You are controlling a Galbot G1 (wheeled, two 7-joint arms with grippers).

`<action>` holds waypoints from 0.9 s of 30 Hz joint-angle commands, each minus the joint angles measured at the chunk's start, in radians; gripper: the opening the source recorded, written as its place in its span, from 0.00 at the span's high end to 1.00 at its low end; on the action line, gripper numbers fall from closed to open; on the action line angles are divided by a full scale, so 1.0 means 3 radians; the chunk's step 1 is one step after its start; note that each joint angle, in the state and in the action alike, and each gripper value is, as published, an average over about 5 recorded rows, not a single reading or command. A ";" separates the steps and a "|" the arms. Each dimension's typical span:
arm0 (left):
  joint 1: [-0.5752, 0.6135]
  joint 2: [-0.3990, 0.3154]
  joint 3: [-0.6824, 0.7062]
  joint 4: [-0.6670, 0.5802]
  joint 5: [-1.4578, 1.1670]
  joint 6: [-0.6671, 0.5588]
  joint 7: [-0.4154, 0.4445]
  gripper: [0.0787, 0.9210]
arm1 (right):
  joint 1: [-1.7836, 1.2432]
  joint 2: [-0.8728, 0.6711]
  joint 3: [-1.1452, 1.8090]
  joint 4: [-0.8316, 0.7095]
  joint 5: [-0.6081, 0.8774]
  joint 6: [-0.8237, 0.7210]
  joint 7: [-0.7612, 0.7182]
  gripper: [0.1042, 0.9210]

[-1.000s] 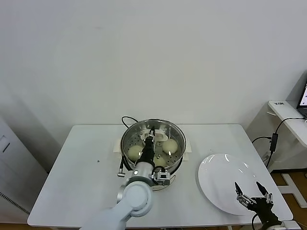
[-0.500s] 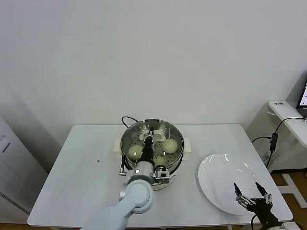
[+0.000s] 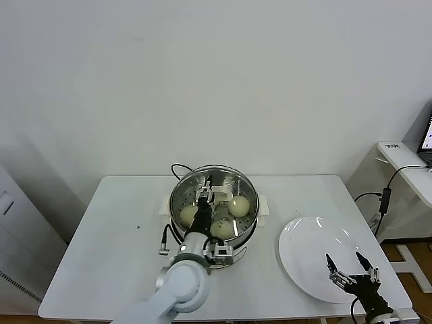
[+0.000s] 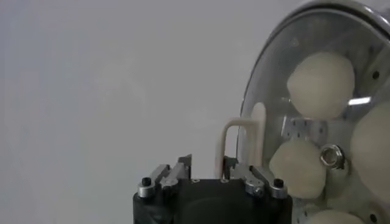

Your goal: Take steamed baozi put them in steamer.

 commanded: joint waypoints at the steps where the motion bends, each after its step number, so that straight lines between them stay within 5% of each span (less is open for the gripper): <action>1: 0.0497 0.0193 -0.0240 -0.0554 -0.0466 0.0163 -0.0027 0.47 | 0.0097 -0.0042 -0.0098 -0.0062 -0.0018 -0.0002 -0.0007 0.12; 8: 0.0679 0.0141 -0.0347 -0.0625 -0.0545 0.0163 -0.0181 0.23 | 0.0160 -0.0076 -0.0164 -0.0073 -0.0026 0.0003 -0.0005 0.12; 12: 0.0879 0.0137 -0.0583 -0.0733 -0.0861 0.0054 -0.0636 0.13 | 0.0216 -0.0125 -0.0180 -0.0095 0.0013 0.0043 -0.0022 0.12; 20: 0.1285 0.0100 -0.1346 -0.0773 -0.1970 -0.1131 -0.1544 0.12 | 0.0527 -0.0158 -0.0298 -0.0128 0.0121 0.0109 0.0142 0.12; 27: 0.1399 -0.0049 -0.1873 -0.0622 -0.2563 -0.1957 -0.1651 0.12 | 0.0840 -0.0205 -0.0428 -0.0163 0.0080 0.0034 0.0328 0.12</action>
